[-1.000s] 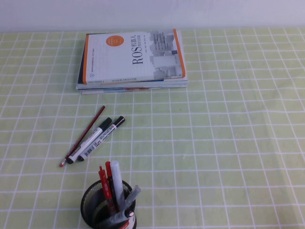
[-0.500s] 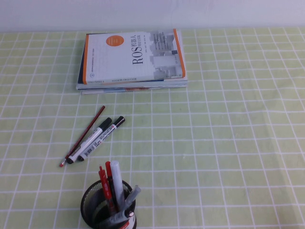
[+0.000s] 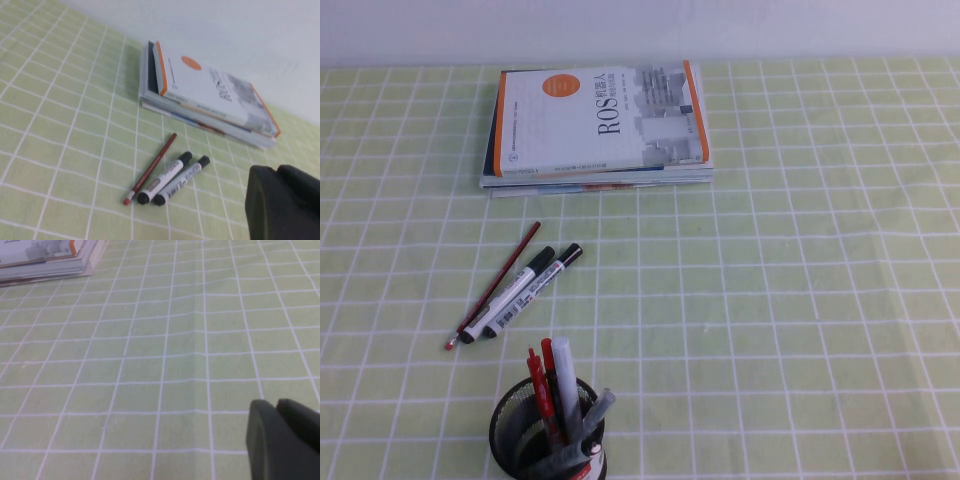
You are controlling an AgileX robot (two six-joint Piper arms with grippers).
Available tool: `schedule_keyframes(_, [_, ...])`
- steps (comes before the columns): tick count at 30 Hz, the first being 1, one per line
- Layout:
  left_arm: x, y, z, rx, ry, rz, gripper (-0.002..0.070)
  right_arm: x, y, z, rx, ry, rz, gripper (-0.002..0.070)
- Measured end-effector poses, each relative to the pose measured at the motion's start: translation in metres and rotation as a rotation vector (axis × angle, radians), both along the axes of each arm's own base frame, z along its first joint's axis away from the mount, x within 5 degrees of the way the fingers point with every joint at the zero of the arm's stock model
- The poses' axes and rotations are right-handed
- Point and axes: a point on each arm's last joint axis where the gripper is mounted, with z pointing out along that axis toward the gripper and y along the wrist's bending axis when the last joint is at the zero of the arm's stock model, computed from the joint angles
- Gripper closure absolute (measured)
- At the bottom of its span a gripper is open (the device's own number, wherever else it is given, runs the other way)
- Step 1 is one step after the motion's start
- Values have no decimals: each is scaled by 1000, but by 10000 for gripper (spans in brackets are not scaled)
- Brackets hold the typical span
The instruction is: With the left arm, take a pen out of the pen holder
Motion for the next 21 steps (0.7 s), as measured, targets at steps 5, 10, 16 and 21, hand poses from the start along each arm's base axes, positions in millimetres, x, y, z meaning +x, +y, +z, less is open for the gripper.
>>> schedule_keyframes(5, [9,-8,22,137,105,-122,678,0,0,0,0,0,0,688])
schedule_keyframes(10, [29,-16,39,322,164,-265,678,0,0,0,0,0,0,689])
schedule_keyframes(16, [62,-27,39,403,184,-397,678,0,0,0,0,0,0,689])
schedule_keyframes(21, [85,-37,30,397,188,-505,678,0,0,0,0,0,0,688])
